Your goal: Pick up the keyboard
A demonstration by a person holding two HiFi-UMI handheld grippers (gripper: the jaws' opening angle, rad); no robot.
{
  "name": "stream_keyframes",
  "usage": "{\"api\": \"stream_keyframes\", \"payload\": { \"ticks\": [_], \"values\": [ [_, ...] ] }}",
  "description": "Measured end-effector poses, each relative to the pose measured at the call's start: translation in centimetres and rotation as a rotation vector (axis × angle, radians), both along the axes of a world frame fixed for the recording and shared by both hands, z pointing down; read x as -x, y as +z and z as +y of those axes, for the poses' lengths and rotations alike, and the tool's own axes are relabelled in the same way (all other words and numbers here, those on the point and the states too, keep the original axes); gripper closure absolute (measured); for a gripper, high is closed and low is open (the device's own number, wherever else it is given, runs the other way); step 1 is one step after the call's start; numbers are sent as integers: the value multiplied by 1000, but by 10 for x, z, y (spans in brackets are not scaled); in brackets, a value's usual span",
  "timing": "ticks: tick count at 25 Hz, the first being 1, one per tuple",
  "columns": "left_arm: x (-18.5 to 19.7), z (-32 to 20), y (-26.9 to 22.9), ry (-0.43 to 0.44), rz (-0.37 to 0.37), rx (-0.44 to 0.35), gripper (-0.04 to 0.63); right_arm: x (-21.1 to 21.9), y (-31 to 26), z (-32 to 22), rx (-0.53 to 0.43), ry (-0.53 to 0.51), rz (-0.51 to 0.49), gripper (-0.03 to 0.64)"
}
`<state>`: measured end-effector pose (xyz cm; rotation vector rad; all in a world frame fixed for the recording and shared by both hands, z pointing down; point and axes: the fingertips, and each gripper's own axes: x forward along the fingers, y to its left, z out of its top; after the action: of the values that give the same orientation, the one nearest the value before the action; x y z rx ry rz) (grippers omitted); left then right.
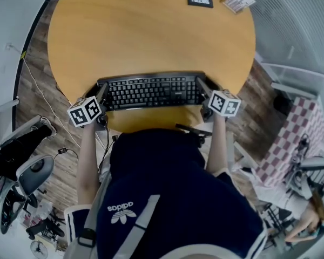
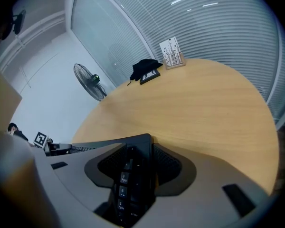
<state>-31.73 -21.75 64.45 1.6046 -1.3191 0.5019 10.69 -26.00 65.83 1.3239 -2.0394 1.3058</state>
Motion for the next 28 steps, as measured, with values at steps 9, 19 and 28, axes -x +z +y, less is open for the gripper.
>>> {"api": "stream_keyframes", "payload": {
  "ticks": [9, 19, 28],
  "values": [
    [0, 7, -20, -11, -20, -56, 408, 3, -24, 1, -67, -33, 67, 446],
    [-2, -9, -81, 47, -38, -251, 408, 2, -73, -1, -248, 6, 29, 446],
    [3, -17, -137, 88, -1, -404, 407, 8, -147, 3, -436, 31, 46, 446]
  ]
}}
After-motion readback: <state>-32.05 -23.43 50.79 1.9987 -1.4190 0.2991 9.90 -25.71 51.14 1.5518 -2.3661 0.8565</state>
